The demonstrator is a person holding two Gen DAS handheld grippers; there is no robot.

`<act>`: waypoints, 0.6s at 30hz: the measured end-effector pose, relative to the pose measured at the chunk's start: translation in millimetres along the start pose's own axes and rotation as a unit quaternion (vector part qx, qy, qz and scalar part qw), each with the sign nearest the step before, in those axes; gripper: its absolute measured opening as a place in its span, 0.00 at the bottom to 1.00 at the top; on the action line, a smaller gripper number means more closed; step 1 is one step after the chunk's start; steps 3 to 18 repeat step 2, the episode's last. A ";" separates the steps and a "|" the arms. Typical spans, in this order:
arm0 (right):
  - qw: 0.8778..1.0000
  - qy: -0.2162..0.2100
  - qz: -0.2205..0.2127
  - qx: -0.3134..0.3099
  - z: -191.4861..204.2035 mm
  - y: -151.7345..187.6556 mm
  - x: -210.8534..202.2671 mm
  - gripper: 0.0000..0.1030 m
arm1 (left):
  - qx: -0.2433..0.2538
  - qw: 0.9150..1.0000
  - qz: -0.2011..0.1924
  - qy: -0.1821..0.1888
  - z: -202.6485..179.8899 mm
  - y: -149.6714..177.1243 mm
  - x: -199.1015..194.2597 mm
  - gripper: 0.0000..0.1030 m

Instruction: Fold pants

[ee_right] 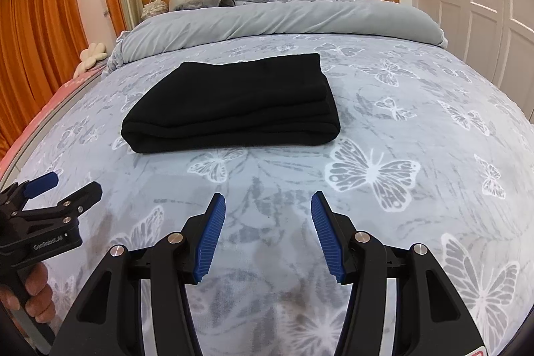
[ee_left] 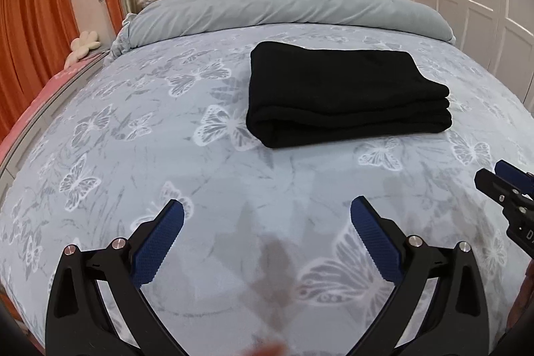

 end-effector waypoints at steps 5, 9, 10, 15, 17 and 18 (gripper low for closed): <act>1.000 0.001 0.000 -0.001 -0.1 -0.1 0.0 0.51 | -0.004 1.000 0.009 0.002 1.4 2.2 2.7 0.95; 1.000 0.001 0.000 -0.001 -0.1 -0.1 0.0 0.51 | -0.004 1.000 0.009 0.002 1.4 2.2 2.7 0.95; 1.000 0.001 0.000 -0.001 -0.1 -0.1 0.0 0.51 | -0.004 1.000 0.009 0.002 1.4 2.2 2.7 0.95; 1.000 0.001 0.000 -0.001 -0.1 -0.1 0.0 0.51 | -0.004 1.000 0.009 0.002 1.4 2.2 2.7 0.95; 1.000 0.001 0.000 -0.001 -0.1 -0.1 0.0 0.51 | -0.004 1.000 0.009 0.002 1.4 2.2 2.7 0.95; 1.000 0.001 0.000 -0.001 -0.1 -0.1 0.0 0.51 | -0.004 1.000 0.009 0.002 1.4 2.2 2.7 0.95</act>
Point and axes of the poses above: each gripper's, at about its wrist camera, not at the fingertips, and x roughly the way its jaws point, z to its left, y to its underside, the point moved 9 cm from there along x, roughly the way its jaws point, and after that the axes turned 8 degrees about -x, right-handed, at the moved point
